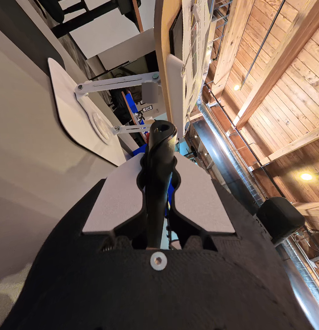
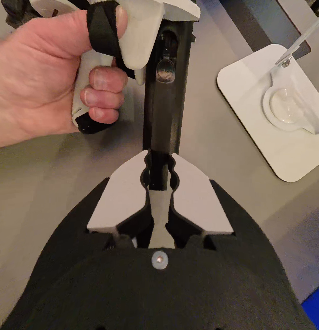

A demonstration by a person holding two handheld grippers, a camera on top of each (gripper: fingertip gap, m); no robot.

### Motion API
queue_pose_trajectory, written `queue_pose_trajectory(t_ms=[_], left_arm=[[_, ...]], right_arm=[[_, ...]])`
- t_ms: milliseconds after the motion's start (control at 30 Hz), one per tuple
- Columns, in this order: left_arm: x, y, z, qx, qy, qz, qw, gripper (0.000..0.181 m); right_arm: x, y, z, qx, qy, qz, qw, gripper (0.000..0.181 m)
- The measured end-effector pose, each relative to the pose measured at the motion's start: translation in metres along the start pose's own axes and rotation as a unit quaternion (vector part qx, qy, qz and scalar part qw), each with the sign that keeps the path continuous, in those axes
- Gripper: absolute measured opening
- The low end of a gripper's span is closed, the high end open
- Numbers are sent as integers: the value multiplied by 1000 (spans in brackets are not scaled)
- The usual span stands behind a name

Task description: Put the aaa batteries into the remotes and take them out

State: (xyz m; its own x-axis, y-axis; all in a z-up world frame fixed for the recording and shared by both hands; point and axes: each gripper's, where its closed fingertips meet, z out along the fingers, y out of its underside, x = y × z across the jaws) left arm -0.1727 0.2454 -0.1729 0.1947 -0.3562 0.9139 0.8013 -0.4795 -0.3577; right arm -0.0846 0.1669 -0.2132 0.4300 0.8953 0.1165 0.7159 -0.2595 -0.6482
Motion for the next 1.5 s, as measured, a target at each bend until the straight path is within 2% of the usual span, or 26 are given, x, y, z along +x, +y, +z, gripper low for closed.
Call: queue_pose_trajectory(t_ms=[267,533,1033,1100,1200,1300,1367,1433,1500], left_arm=[[1,1,0,3,0,-14,1000,26],[-1,1,-1,7,5,-31,999,26],[-2,5,1,9,2,-39,999,27],[-3,4,0,10,3,-44,999,27],[-2,3,0,12,8,-51,999,26],[0,-1,-2,16,17,-63,998,26],[3,-3,-3,17,30,-78,996,26],[10,-4,-3,19,47,-94,994,25],[20,-5,-2,15,65,-100,993,25]], right_arm=[[1,-7,7,-14,20,0,1000,18],[-1,-12,11,-19,9,7,1000,18],[-1,-11,17,-45,25,31,998,19],[-2,-12,18,-48,19,31,998,29],[-2,-15,16,-44,19,25,999,31],[-2,-19,4,-21,12,9,1000,38],[2,-23,-10,21,0,8,1000,45],[4,-22,-26,88,-39,46,994,52],[5,-21,-41,181,-108,128,969,60]])
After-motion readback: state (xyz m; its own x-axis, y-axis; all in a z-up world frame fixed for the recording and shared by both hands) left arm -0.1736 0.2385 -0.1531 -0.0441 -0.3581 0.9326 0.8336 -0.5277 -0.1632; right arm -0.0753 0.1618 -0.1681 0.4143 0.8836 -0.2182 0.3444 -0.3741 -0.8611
